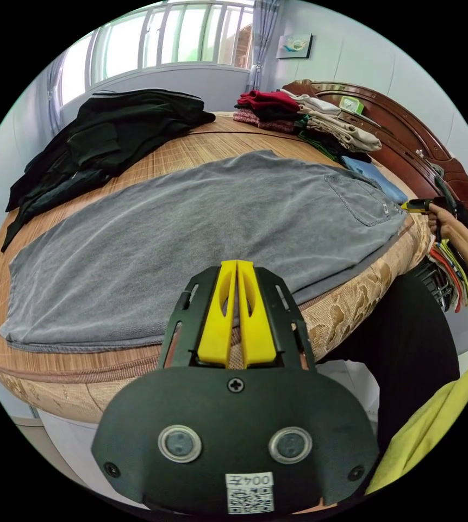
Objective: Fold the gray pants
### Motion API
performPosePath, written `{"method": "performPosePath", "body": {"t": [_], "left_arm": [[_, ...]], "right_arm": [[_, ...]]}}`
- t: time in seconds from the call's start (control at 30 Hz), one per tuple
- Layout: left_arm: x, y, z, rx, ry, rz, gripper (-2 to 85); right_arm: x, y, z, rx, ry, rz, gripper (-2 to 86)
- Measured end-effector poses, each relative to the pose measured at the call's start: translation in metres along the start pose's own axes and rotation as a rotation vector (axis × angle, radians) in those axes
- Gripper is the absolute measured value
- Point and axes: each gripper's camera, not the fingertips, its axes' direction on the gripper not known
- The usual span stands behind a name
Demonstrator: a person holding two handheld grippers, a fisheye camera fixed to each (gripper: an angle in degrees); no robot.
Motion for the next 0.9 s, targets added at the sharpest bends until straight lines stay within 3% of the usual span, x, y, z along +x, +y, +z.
{"method": "performPosePath", "body": {"t": [0.07, 0.1, 0.23, 0.37, 0.6, 0.77, 0.9], "left_arm": [[-0.011, 0.000, -0.004, -0.001, 0.005, 0.001, 0.2], [-0.015, 0.001, -0.005, 0.000, 0.010, -0.001, 0.2], [-0.047, 0.000, -0.019, -0.008, 0.063, -0.047, 0.6], [-0.120, 0.012, -0.100, 0.115, 0.111, -0.220, 1.1], [-0.362, 0.121, -0.210, 0.227, 0.032, -0.671, 1.4], [-0.542, 0.198, -0.213, 0.214, 0.222, -1.032, 3.0], [-0.603, 0.230, -0.210, 0.321, 0.346, -1.180, 4.6]], "right_arm": [[-0.024, -0.001, 0.005, 0.000, 0.323, -0.003, 0.8], [-0.031, 0.000, 0.001, 0.012, 0.346, -0.011, 1.0], [-0.119, 0.018, -0.026, 0.061, 0.129, -0.264, 4.5], [-0.212, 0.023, 0.015, -0.185, -0.057, -0.515, 8.3], [-0.259, 0.018, 0.095, -0.367, 0.105, -0.539, 8.6], [-0.286, 0.009, 0.119, -0.429, 0.195, -0.574, 8.6], [-0.298, -0.005, 0.136, -0.500, 0.216, -0.576, 8.7]]}}
